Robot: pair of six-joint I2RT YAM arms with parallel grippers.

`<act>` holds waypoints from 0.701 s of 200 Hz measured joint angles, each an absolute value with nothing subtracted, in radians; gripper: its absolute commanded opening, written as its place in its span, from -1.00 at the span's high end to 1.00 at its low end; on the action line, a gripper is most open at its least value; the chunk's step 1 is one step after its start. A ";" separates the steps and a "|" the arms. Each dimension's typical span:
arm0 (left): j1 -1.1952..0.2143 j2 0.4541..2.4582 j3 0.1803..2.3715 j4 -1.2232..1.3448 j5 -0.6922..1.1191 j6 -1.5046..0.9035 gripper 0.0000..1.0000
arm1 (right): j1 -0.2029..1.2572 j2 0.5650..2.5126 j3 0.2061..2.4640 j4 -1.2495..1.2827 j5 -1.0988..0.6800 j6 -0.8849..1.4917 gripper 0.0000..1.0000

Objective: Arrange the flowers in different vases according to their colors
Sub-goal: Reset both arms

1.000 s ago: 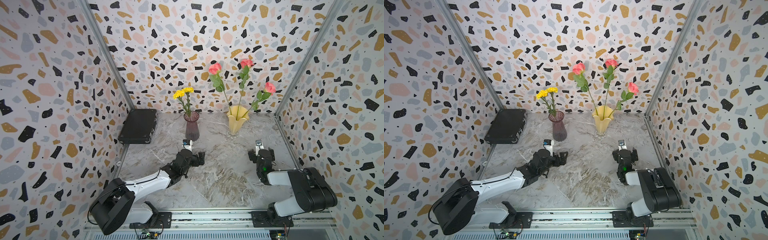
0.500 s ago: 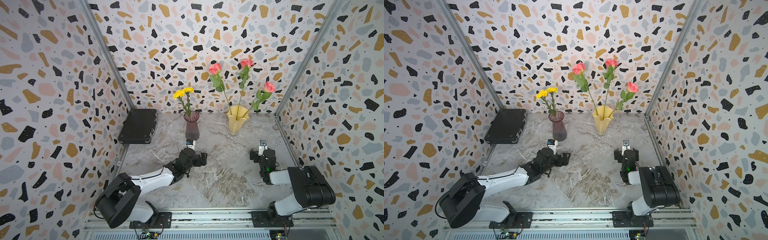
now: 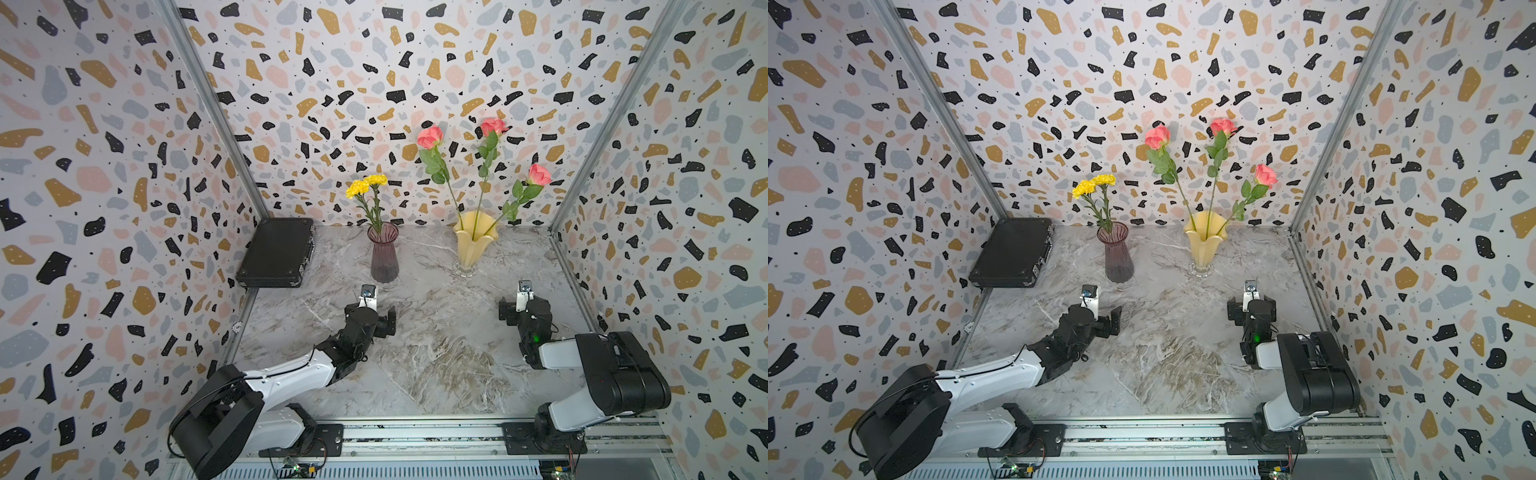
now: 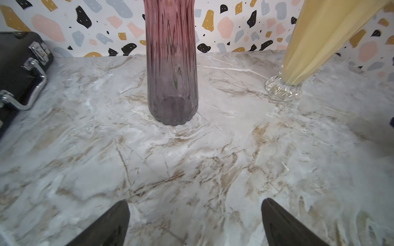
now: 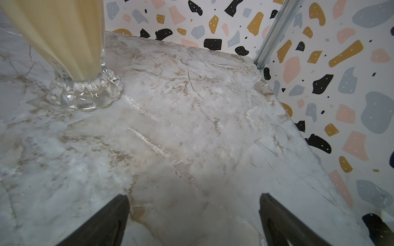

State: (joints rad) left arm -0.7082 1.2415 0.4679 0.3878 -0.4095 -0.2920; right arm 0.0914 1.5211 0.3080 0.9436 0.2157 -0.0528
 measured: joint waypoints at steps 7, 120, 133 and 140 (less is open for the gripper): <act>-0.708 1.241 0.480 0.361 -0.439 -0.275 -0.99 | 0.091 1.521 0.308 0.944 0.216 -0.053 -0.99; -0.680 1.292 0.441 0.533 -1.017 0.157 -0.99 | 0.094 1.521 0.308 0.954 0.217 -0.053 -0.99; -0.657 1.292 0.378 0.595 -1.010 0.166 -0.98 | 0.094 1.521 0.308 0.955 0.217 -0.053 -0.99; -0.635 1.290 0.343 0.630 -0.983 0.163 -0.98 | 0.094 1.521 0.308 0.955 0.217 -0.053 -0.99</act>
